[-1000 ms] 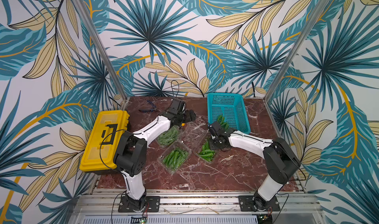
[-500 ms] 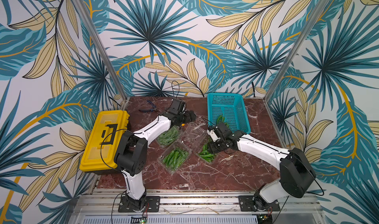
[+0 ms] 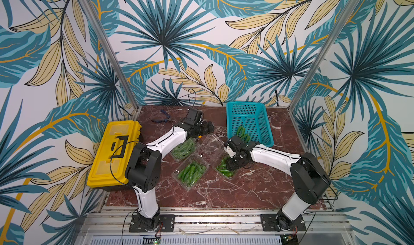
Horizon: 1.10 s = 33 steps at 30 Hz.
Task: Take small green peppers out of containers
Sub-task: Pick up the green pepper from the packing box.
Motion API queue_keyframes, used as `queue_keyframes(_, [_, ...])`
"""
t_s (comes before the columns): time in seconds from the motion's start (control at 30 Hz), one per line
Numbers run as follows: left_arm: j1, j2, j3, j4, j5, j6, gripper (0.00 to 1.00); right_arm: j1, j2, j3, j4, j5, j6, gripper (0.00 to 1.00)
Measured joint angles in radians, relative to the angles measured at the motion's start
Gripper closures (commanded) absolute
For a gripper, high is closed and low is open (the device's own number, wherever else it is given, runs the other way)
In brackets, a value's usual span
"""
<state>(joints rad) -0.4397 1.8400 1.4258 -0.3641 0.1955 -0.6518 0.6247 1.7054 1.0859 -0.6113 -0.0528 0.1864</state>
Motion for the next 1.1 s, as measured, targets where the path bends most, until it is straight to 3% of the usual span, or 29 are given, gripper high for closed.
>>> queue_keyframes(0.17, [0.000,0.002,0.000,-0.001,0.002,0.000,0.08,0.003,0.017,0.015,0.015,0.001,0.000,0.49])
queue_keyframes(0.4, [0.000,0.013,0.005,-0.002,0.007,0.000,0.08,0.006,0.037,0.013,0.044,-0.031,0.006,0.80])
queue_keyframes(0.63, [-0.005,0.024,0.008,-0.008,0.011,0.000,0.07,0.007,0.023,-0.016,0.090,-0.053,0.016,0.94])
queue_keyframes(0.8, [-0.011,0.024,0.008,-0.010,0.021,0.003,0.07,0.007,-0.051,-0.059,0.098,-0.047,0.019,1.00])
queue_keyframes(1.1, [-0.026,0.024,0.008,-0.011,0.026,0.016,0.07,0.007,-0.227,-0.082,0.148,0.035,0.043,1.00])
